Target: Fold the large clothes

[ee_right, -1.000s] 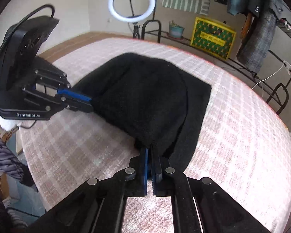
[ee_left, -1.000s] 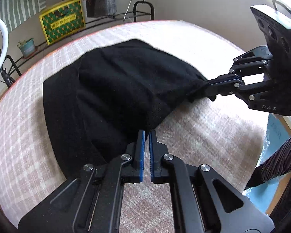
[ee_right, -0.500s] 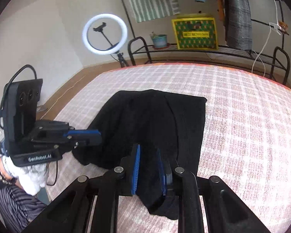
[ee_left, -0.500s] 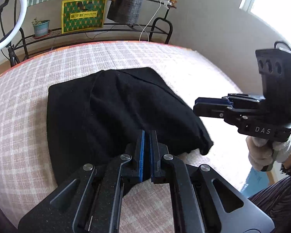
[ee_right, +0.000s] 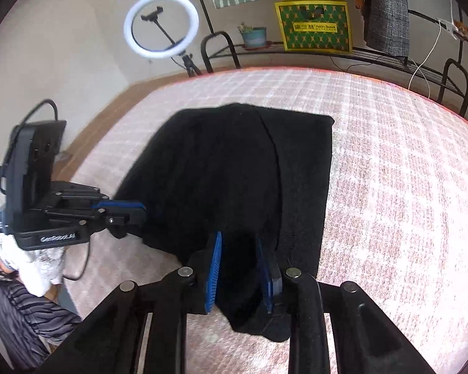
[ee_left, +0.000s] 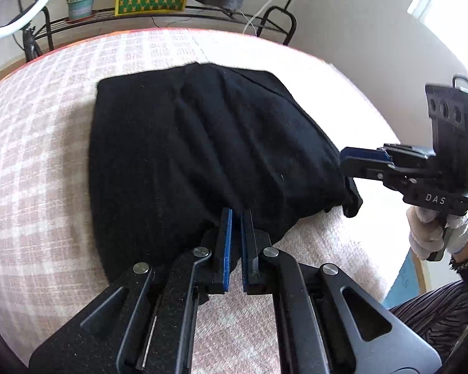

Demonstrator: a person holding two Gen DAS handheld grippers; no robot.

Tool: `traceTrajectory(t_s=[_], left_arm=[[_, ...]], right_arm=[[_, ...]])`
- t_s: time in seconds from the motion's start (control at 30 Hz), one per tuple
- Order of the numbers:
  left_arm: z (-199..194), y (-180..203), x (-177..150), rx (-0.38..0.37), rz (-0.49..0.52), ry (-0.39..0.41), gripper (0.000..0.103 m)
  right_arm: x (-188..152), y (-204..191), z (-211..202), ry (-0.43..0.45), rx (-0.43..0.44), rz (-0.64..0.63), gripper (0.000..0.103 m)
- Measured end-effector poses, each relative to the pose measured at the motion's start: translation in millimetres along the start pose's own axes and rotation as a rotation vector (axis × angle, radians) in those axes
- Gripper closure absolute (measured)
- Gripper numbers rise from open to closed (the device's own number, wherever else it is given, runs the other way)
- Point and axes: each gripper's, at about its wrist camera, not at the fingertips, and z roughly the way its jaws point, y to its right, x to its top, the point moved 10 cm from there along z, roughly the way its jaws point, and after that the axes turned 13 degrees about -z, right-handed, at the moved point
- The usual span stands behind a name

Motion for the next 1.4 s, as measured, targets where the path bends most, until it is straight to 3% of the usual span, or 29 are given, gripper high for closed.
traceTrajectory(t_s=[0.07,0.13,0.3,0.37,0.4,0.53,0.63,0.73,0.83,0.9,0.93,1.0,1.03,1.07,1.13,1.23,1.4], left_arm=[[-22,-14,11,-0.019,-0.058,0.051,0.097],[-36,-29,20,-0.024,-0.098,0.087,0.094],[-35,-69,26,-0.006,-0.250,0.089,0.092],[-27,-77,29,-0.034,-0.309,0.071,0.086],[-24,-77,28,-0.051,-0.319,0.064,0.085],[-8,-73,24,0.025,-0.225,0.045,0.085],[4,-75,16,0.102,-0.165,0.044,0.077],[2,-79,12,0.098,-0.167,0.045,0.072],[-3,-85,9,0.084,-0.179,0.036,0.065],[-13,-90,11,0.048,-0.222,0.035,0.062],[-18,-94,15,0.025,-0.254,0.042,0.055],[-26,-101,23,-0.051,-0.345,0.058,0.037],[-28,-105,27,-0.101,-0.400,0.062,0.032],[-27,-108,30,-0.137,-0.441,0.056,0.032],[-23,-114,36,-0.201,-0.520,0.040,0.032],[-9,-118,39,-0.248,-0.580,0.003,0.032],[10,-117,42,-0.282,-0.598,-0.042,0.032]], right_arm=[[7,5,-20,0.074,0.024,0.035,0.065],[12,11,-36,0.121,0.043,0.065,0.065],[7,33,-31,0.102,-0.026,0.112,0.065],[0,46,-22,0.086,-0.038,0.169,0.053],[0,52,-19,0.090,-0.033,0.192,0.052],[0,60,-11,0.086,-0.029,0.213,0.053],[-2,51,3,0.051,-0.024,0.173,0.053],[-21,36,23,-0.053,-0.062,0.085,0.057],[-31,28,23,-0.071,-0.053,0.031,0.057],[-31,31,11,-0.058,-0.022,0.040,0.057],[-29,35,2,-0.029,-0.004,0.056,0.056],[-22,44,-15,0.045,0.056,0.108,0.044],[-18,51,-20,0.080,0.074,0.138,0.032],[-14,58,-23,0.114,0.088,0.172,0.025],[-11,72,-22,0.151,0.134,0.250,0.023],[-14,83,1,0.130,0.213,0.351,0.023],[-21,97,37,0.103,0.268,0.446,0.030]])
